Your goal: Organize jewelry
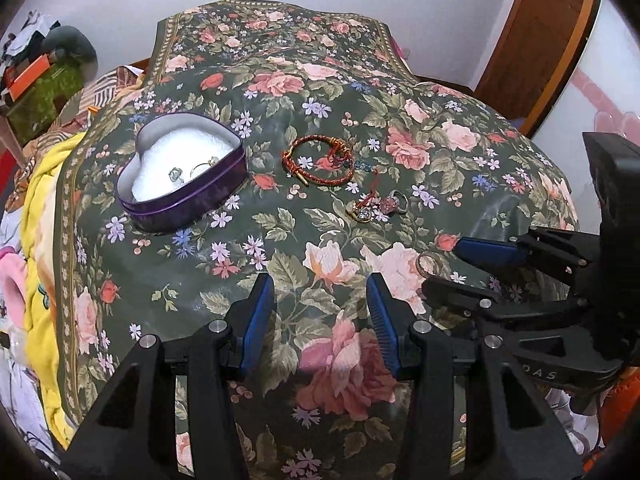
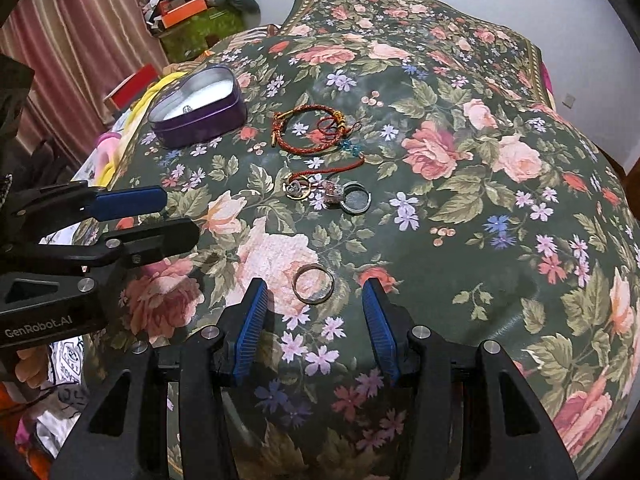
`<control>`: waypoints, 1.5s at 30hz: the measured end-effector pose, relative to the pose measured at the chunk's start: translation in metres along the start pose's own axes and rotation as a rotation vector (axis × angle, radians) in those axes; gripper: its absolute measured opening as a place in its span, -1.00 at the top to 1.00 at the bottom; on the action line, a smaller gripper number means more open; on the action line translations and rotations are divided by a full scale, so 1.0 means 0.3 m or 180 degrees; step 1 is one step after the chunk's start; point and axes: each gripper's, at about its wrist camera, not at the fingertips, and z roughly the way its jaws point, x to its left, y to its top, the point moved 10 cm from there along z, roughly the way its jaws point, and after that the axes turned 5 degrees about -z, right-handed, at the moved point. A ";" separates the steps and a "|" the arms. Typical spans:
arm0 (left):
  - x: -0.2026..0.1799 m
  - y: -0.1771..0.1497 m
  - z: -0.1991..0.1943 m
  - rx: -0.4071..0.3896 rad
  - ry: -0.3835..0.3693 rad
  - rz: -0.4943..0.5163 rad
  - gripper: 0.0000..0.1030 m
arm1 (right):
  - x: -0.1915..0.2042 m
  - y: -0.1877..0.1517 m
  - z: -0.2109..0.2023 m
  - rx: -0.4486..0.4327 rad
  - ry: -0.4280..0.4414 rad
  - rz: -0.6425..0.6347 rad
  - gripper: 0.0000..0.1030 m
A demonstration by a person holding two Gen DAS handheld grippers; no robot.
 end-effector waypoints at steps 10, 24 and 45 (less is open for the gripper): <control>-0.038 0.020 0.046 0.0056 -0.0129 0.0048 0.09 | -0.016 0.015 -0.002 -0.0085 0.0069 0.0087 0.63; -0.120 0.103 0.135 0.0108 -0.0292 0.0112 0.74 | -0.144 0.066 -0.057 -0.0299 -0.0067 0.0280 0.63; -0.129 0.147 0.219 0.0078 -0.0004 0.0243 0.81 | -0.171 0.065 -0.048 -0.0328 -0.0020 0.0329 0.63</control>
